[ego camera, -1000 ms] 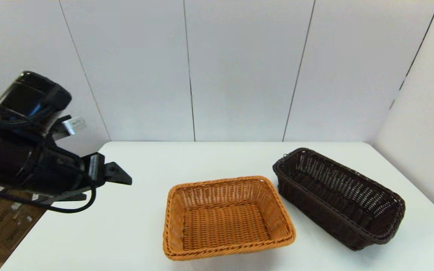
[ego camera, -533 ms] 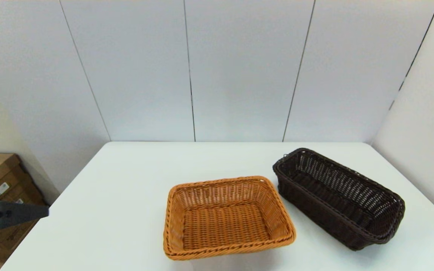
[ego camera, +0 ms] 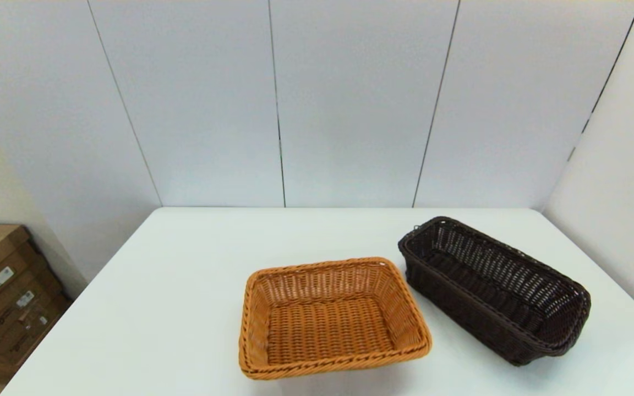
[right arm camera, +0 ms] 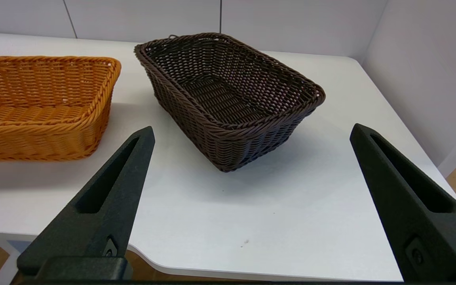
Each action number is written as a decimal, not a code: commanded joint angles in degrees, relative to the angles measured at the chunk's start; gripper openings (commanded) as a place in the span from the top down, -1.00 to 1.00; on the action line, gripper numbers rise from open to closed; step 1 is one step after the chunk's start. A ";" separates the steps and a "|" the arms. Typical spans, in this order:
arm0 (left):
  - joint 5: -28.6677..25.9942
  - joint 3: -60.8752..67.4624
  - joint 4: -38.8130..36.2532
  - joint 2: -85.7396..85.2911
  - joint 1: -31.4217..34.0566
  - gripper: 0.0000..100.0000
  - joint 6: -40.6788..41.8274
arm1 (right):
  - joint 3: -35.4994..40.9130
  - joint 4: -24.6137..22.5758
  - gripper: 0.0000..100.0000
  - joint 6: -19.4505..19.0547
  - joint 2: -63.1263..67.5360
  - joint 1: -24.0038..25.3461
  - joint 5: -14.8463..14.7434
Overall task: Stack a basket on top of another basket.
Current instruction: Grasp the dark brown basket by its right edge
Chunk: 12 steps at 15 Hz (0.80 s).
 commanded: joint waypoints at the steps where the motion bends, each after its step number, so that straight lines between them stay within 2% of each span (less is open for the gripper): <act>1: -3.35 3.60 1.74 -11.89 9.27 -1.00 7.64 | -0.02 0.00 -1.00 -0.06 -0.01 0.00 0.02; 4: -9.15 5.71 3.06 -17.69 14.89 -1.00 12.47 | 0.07 0.00 -1.00 0.12 -0.01 0.00 -0.16; 12: -9.86 8.79 2.88 -23.14 13.66 -1.00 13.09 | 0.07 -0.09 -1.00 0.29 -0.01 0.00 -0.33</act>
